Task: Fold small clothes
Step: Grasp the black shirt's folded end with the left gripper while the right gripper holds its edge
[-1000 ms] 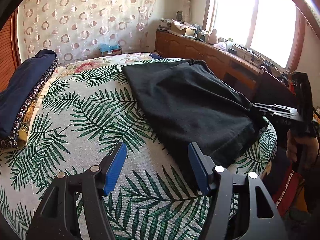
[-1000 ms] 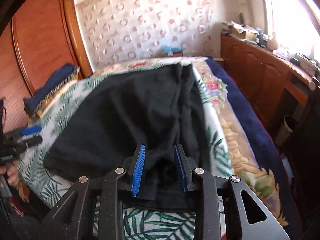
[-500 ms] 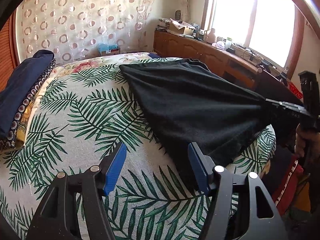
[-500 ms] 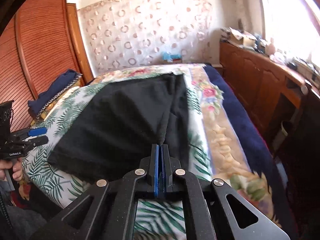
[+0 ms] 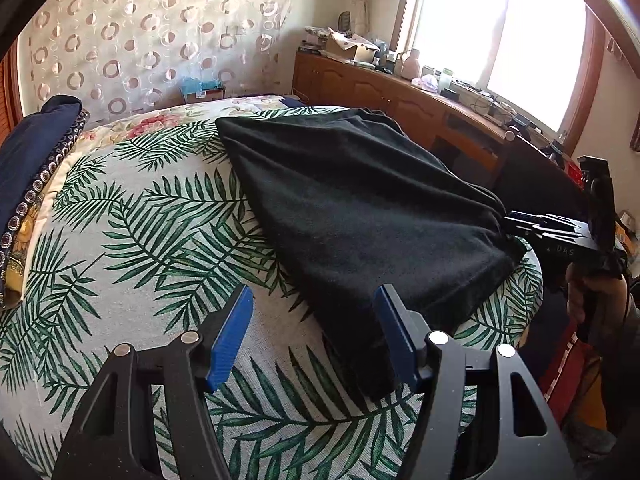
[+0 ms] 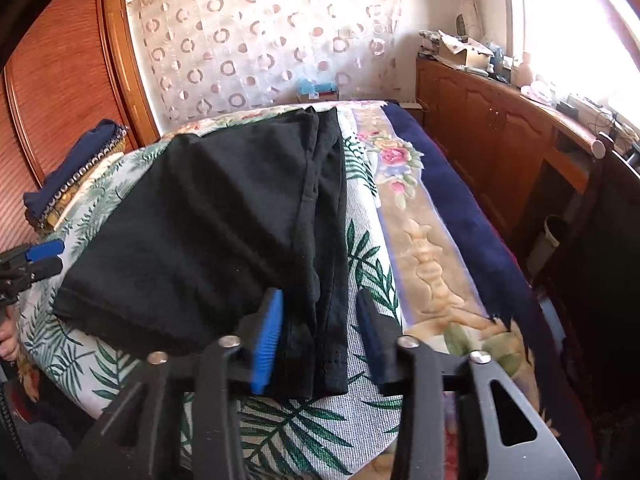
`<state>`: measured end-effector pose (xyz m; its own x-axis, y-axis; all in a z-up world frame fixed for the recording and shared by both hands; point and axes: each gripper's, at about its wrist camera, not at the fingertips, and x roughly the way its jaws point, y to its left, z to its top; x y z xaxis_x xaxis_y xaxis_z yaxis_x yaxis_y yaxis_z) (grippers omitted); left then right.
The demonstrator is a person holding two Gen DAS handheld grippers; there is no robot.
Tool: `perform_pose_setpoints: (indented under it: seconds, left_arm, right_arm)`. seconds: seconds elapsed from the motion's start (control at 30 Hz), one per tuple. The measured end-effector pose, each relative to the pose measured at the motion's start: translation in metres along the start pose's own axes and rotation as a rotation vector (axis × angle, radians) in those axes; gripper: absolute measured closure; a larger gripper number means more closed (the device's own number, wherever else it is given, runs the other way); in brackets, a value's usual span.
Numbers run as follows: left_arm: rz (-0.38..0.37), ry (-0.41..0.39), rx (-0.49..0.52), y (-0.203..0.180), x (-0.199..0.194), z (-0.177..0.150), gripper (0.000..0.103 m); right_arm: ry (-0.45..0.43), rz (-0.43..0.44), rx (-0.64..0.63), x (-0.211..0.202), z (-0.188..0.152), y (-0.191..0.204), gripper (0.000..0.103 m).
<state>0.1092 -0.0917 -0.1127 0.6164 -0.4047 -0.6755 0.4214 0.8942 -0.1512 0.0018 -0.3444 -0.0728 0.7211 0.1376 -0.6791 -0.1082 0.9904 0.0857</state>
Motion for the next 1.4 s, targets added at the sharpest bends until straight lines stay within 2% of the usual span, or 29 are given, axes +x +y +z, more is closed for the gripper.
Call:
perform_pose_setpoints:
  seconds: [0.13, 0.4, 0.5, 0.6, 0.63, 0.67, 0.73, 0.9, 0.93, 0.97, 1.0, 1.13, 1.27, 1.4]
  left_arm:
    - [-0.009, 0.013, 0.0, -0.001, 0.004, 0.0, 0.038]
    - [-0.004, 0.027, -0.004, 0.0, 0.012, -0.001, 0.038]
    - [-0.011, 0.037, -0.007, 0.001, 0.015, -0.002, 0.038]
    - [-0.05, 0.052, -0.023, 0.002, 0.019, -0.003, 0.039]
    - [-0.069, 0.065, -0.029, 0.002, 0.021, -0.004, 0.048]
    - [-0.074, 0.082, -0.026, 0.001, 0.023, -0.004, 0.059]
    - [-0.085, 0.094, -0.007, -0.002, 0.024, -0.004, 0.065]
    - [-0.123, 0.122, -0.038, 0.0, 0.025, -0.002, 0.065]
    - [-0.132, 0.125, -0.04, 0.0, 0.025, -0.003, 0.07]
    - [-0.157, 0.135, -0.035, -0.001, 0.025, -0.003, 0.085]
    - [-0.158, 0.132, -0.029, -0.002, 0.024, -0.002, 0.087]
    - [-0.153, 0.011, 0.019, -0.01, -0.012, 0.019, 0.091]
    - [-0.134, -0.133, 0.029, -0.007, -0.068, 0.063, 0.091]
    - [-0.13, -0.256, 0.05, -0.004, -0.128, 0.108, 0.091]
  right_arm:
    - [0.034, 0.014, -0.003, 0.005, -0.001, -0.001, 0.058]
    - [0.02, 0.024, -0.058, 0.006, 0.001, 0.003, 0.058]
    - [0.014, 0.064, -0.069, 0.008, 0.001, 0.003, 0.072]
    - [0.014, 0.096, -0.07, 0.009, 0.001, 0.003, 0.085]
    - [0.015, 0.112, -0.061, 0.01, 0.001, 0.002, 0.091]
    - [0.017, 0.139, -0.049, 0.011, 0.001, -0.001, 0.091]
    - [0.008, 0.161, -0.029, 0.009, 0.001, -0.004, 0.093]
    - [-0.083, 0.201, -0.005, -0.012, 0.007, -0.005, 0.094]
    - [-0.103, 0.202, -0.006, -0.017, 0.009, -0.005, 0.094]
    - [-0.118, 0.203, -0.009, -0.021, 0.012, -0.004, 0.094]
    - [-0.128, 0.205, -0.012, -0.023, 0.014, -0.003, 0.094]
    - [-0.184, 0.2, -0.032, -0.037, 0.027, 0.004, 0.095]
    - [-0.268, 0.204, -0.059, -0.063, 0.05, 0.013, 0.095]
    - [-0.392, 0.223, -0.102, -0.108, 0.083, 0.025, 0.095]
